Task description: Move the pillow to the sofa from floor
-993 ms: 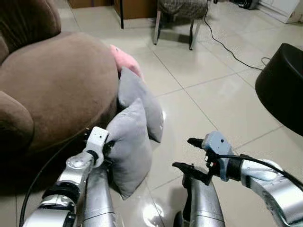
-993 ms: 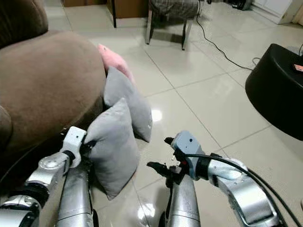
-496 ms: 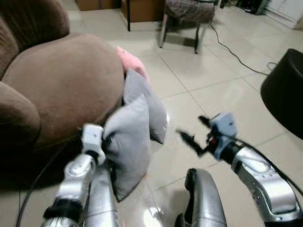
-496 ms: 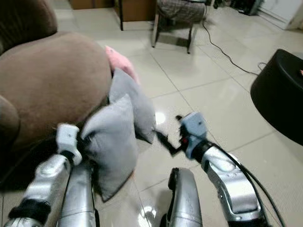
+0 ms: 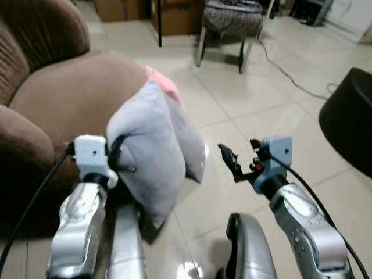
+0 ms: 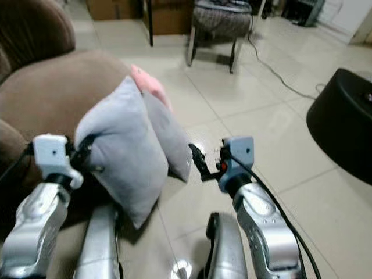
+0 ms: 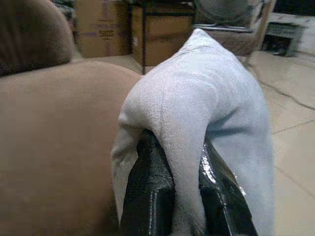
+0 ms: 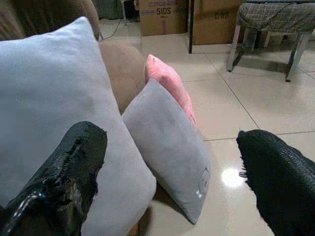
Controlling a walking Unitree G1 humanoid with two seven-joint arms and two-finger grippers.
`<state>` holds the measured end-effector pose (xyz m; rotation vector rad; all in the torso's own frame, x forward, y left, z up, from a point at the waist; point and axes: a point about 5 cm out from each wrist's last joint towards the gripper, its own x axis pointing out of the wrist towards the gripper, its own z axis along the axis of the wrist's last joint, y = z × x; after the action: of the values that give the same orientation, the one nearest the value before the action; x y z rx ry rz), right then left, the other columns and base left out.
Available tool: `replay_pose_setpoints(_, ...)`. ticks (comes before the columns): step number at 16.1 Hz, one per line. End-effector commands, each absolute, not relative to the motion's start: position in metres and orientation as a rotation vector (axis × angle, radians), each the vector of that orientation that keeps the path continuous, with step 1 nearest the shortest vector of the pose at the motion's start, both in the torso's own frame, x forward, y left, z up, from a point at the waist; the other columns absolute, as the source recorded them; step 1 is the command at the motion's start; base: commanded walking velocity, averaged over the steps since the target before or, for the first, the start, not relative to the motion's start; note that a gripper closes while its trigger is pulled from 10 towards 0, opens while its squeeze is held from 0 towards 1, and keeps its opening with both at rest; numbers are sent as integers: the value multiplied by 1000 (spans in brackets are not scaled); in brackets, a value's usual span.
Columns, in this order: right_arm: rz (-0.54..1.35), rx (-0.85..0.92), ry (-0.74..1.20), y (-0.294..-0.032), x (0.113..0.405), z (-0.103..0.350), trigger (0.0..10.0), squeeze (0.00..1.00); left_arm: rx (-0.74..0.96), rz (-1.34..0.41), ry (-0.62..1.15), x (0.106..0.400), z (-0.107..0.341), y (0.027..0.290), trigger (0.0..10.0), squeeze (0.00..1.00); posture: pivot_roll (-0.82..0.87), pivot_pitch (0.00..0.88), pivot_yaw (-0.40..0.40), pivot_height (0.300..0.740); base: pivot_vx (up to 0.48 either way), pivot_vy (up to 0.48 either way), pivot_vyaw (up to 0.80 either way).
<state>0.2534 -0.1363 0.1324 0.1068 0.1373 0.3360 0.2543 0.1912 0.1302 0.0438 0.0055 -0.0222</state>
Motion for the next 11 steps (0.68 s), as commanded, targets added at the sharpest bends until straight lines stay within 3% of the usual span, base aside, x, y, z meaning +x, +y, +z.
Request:
replay_pose_setpoints(1, 301, 105, 132, -142, 256, 137, 10000, 0, 71, 5, -53, 253, 146, 193, 10000, 0, 86, 0, -66, 571, 0, 0, 0)
replay_pose_setpoints(11, 273, 141, 77, -148, 269, 156, 10000, 0, 158, 39, -69, 256, 163, 191, 10000, 0, 92, 0, -81, 675, 0, 0, 0)
